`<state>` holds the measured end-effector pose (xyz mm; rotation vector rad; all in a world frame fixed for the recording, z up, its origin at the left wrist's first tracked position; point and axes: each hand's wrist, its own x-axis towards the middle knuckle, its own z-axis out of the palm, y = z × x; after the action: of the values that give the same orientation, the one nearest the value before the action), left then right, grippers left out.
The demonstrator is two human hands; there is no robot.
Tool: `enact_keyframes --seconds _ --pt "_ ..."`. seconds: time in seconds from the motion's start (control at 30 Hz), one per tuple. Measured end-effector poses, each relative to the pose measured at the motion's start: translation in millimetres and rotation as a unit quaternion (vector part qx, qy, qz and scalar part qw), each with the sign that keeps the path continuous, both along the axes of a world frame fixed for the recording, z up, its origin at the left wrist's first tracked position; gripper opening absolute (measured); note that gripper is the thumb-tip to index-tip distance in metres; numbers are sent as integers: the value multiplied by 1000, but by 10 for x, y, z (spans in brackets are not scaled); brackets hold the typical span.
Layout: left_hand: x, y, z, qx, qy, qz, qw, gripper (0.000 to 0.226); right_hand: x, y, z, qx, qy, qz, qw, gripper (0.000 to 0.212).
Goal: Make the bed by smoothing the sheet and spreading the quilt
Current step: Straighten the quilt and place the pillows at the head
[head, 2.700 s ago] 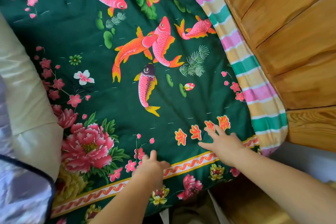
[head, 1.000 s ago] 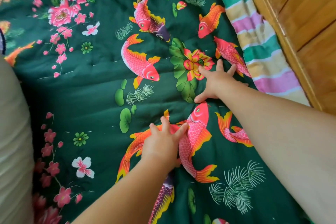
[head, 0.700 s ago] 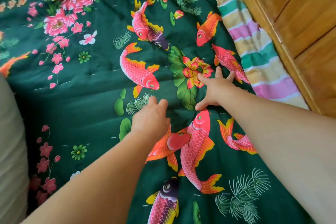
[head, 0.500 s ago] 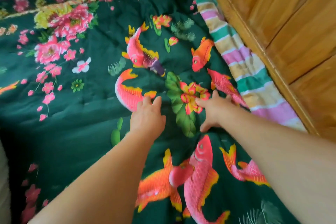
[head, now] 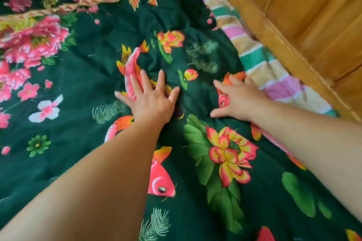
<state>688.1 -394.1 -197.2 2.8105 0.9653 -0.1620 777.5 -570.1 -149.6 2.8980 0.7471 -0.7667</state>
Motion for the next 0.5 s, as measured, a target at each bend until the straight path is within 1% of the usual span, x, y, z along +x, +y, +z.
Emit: enact_keyframes --seconds 0.03,0.07,0.13,0.17,0.3,0.5 --pt "60 53 -82 13 -5 0 1000 66 55 103 -70 -51 10 19 998 109" --pt "126 88 -68 25 -14 2 1000 66 87 174 -28 -84 0 46 995 112" --pt "302 164 -109 24 -16 11 1000 65 167 283 28 -121 -11 78 990 114" --pt "375 196 -114 26 -16 13 999 65 176 313 69 -129 -11 79 988 113" --pt "559 268 -117 24 -18 17 999 64 143 282 -6 -134 26 27 990 115" --pt "725 273 -92 26 4 48 998 62 150 281 -10 -126 45 5 991 112"
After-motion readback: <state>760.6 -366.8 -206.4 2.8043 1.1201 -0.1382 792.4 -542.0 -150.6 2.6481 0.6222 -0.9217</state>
